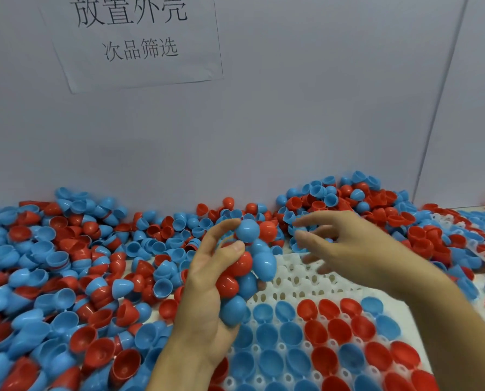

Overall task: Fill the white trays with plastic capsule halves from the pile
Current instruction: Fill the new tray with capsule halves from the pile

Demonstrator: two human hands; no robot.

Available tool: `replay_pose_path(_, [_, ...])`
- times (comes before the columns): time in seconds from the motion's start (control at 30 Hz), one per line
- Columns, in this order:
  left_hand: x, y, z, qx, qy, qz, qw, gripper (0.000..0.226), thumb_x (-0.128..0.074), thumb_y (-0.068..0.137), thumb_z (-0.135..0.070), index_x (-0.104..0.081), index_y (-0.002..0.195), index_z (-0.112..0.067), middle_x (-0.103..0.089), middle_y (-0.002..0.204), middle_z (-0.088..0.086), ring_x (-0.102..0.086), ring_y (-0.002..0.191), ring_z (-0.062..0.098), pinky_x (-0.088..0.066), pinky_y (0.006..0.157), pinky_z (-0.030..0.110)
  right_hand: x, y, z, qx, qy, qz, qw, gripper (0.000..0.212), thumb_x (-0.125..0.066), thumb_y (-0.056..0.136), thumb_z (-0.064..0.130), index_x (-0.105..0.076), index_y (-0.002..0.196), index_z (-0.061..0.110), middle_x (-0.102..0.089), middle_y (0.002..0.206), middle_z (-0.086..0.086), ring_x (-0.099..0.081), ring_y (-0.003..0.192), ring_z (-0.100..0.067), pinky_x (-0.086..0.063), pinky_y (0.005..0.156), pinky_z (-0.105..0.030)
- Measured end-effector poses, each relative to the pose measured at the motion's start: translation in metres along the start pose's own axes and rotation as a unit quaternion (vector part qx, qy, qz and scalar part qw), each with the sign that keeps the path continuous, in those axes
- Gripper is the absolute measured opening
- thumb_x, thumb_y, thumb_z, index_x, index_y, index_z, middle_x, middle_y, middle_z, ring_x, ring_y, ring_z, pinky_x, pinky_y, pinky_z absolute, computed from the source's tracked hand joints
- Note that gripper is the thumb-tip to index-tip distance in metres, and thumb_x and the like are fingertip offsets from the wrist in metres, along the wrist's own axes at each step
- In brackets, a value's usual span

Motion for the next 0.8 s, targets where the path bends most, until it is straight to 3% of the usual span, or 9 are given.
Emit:
replay_pose_path(0.07, [-0.008, -0.004, -0.002, -0.001, -0.003, 0.050, 0.999, 0.035, -0.076, 0.066, -0.020, -0.076, 0.099, -0.030, -0.073, 0.096, 0.003, -0.071, 0.077, 0.014, -0.057, 0.061, 0.025, -0.017, 0.001, 0.013, 0.031, 0.135, 0.014, 0.990, 0.037, -0.058, 0.086, 0.054, -0.061, 0.119, 0.038, -0.072, 0.101, 0.009, -0.073, 0.082, -0.003, -0.059, 0.062, -0.021])
replay_pose_path(0.13, [-0.013, -0.007, -0.002, 0.002, 0.004, 0.079, 0.997, 0.035, -0.076, 0.065, -0.027, -0.076, 0.100, -0.029, -0.074, 0.096, 0.002, -0.071, 0.077, 0.013, -0.056, 0.061, 0.023, -0.022, 0.001, 0.019, 0.064, 0.187, -0.007, 0.980, 0.024, -0.061, 0.090, 0.044, -0.070, 0.109, 0.033, -0.075, 0.096, 0.008, -0.073, 0.084, -0.005, -0.058, 0.062, -0.019])
replay_pose_path(0.37, [-0.012, -0.004, 0.003, 0.007, 0.027, 0.044, 0.999, 0.033, -0.069, 0.073, -0.023, -0.076, 0.104, -0.034, -0.076, 0.095, 0.001, -0.071, 0.075, 0.012, -0.056, 0.060, 0.023, -0.025, 0.007, 0.015, 0.070, 0.235, -0.058, 0.968, 0.017, -0.069, 0.091, 0.022, -0.074, 0.107, 0.027, -0.075, 0.103, 0.006, -0.074, 0.088, -0.009, -0.060, 0.078, -0.026])
replay_pose_path(0.53, [-0.009, -0.001, 0.004, 0.019, 0.046, 0.015, 0.999, 0.051, -0.083, 0.067, -0.022, -0.072, 0.113, -0.040, -0.076, 0.099, 0.005, -0.071, 0.073, 0.014, -0.056, 0.056, 0.027, -0.031, 0.008, 0.018, 0.082, 0.214, -0.092, 0.969, 0.011, -0.075, 0.087, 0.018, -0.078, 0.094, 0.025, -0.075, 0.094, 0.013, -0.071, 0.086, -0.002, -0.056, 0.074, -0.015])
replay_pose_path(0.7, [-0.002, 0.003, 0.007, 0.028, 0.051, -0.034, 0.998, 0.033, -0.075, 0.066, -0.028, -0.074, 0.099, -0.023, -0.074, 0.100, 0.012, -0.069, 0.073, 0.019, -0.056, 0.056, 0.030, -0.042, 0.009, 0.023, 0.096, 0.212, -0.060, 0.971, 0.022, -0.078, 0.082, 0.013, -0.076, 0.098, 0.028, -0.075, 0.098, 0.013, -0.071, 0.092, -0.004, -0.059, 0.082, -0.024])
replay_pose_path(0.8, [-0.002, 0.003, 0.007, 0.041, 0.018, -0.044, 0.998, 0.030, -0.076, 0.063, -0.029, -0.074, 0.093, -0.025, -0.073, 0.092, 0.006, -0.069, 0.067, 0.016, -0.055, 0.053, 0.030, -0.043, 0.012, 0.016, 0.082, 0.257, -0.052, 0.962, 0.030, -0.077, 0.083, 0.010, -0.075, 0.104, 0.030, -0.075, 0.103, 0.007, -0.071, 0.097, -0.007, -0.059, 0.088, -0.032])
Point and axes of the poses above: each hand's wrist, its own y-axis towards the middle knuckle, its own x-axis out of the back of the hand, z = x × y, the point moved 6 cm from there along y, towards the middle knuckle
